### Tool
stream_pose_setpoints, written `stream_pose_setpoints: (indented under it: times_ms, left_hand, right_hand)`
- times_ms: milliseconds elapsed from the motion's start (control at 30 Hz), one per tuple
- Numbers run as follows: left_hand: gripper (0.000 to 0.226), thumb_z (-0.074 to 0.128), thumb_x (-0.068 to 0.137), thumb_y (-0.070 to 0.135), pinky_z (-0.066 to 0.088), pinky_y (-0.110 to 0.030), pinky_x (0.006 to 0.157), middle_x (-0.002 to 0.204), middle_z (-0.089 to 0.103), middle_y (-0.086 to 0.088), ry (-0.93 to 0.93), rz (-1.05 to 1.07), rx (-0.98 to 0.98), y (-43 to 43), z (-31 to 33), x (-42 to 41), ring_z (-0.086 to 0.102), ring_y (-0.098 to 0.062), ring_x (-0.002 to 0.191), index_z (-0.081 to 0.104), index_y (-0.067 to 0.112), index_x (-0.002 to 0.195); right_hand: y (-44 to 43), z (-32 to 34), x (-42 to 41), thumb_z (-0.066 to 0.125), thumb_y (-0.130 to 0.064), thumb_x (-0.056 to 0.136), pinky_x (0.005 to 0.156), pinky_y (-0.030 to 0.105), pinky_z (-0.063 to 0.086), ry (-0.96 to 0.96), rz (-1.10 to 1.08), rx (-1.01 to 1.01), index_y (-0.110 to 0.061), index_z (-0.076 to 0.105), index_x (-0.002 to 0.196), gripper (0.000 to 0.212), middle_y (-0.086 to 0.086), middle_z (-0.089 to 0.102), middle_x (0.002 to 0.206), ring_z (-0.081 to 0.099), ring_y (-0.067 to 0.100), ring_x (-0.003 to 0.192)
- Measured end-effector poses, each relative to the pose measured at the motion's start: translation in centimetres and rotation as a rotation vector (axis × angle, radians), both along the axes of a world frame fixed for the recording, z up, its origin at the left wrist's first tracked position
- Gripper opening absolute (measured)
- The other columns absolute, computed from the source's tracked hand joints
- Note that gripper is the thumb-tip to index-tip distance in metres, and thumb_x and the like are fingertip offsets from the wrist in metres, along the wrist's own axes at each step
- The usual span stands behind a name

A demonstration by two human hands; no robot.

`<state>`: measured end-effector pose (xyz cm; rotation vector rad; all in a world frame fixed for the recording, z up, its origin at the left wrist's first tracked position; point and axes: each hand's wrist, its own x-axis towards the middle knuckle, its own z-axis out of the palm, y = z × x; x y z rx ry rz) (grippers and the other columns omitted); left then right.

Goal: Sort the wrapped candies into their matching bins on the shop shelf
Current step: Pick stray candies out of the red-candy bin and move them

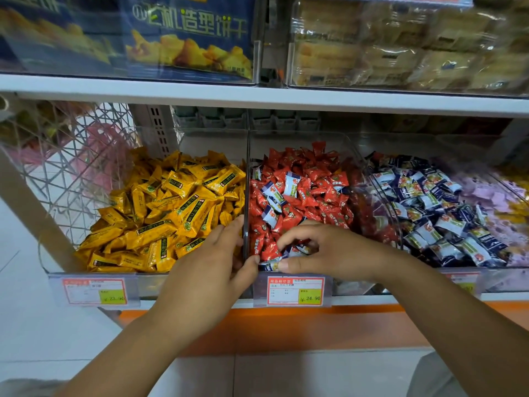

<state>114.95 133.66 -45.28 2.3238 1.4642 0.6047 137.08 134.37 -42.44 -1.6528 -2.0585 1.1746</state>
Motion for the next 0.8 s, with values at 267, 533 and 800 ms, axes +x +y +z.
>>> stream_pose_setpoints:
  times_ms: [267,533,800]
  left_hand:
    - [0.068,0.034,0.085,0.059,0.033,-0.012,0.053,0.106,0.038,0.027,-0.011,-0.01,-0.001,0.0,0.0,-0.1,0.052,0.009,0.078,0.018,0.041,0.148]
    - [0.068,0.034,0.084,0.06,0.044,-0.018,0.06,0.109,0.042,0.026,-0.015,-0.025,0.021,0.1,-0.2,-0.3,0.056,0.007,0.084,0.022,0.04,0.147]
    - [0.07,0.034,0.083,0.06,0.046,-0.021,0.061,0.11,0.041,0.025,-0.02,-0.025,0.02,0.2,-0.1,-0.2,0.058,0.004,0.085,0.021,0.039,0.148]
  right_hand:
    - [0.4,0.6,0.9,0.067,-0.017,0.09,0.053,0.02,0.051,0.125,-0.171,0.067,-0.031,0.071,0.095,0.015,-0.022,0.058,0.115,0.063,0.011,0.054]
    - [-0.1,2.3,1.6,0.06,-0.013,0.094,0.056,0.025,0.057,0.126,-0.228,0.068,-0.041,0.062,0.117,0.036,-0.008,0.056,0.126,0.07,0.003,0.072]
    - [-0.8,3.8,2.1,0.064,-0.025,0.092,0.049,0.013,0.044,-0.114,-0.094,0.158,-0.04,0.069,0.09,0.016,-0.027,0.066,0.078,0.06,-0.002,0.052]
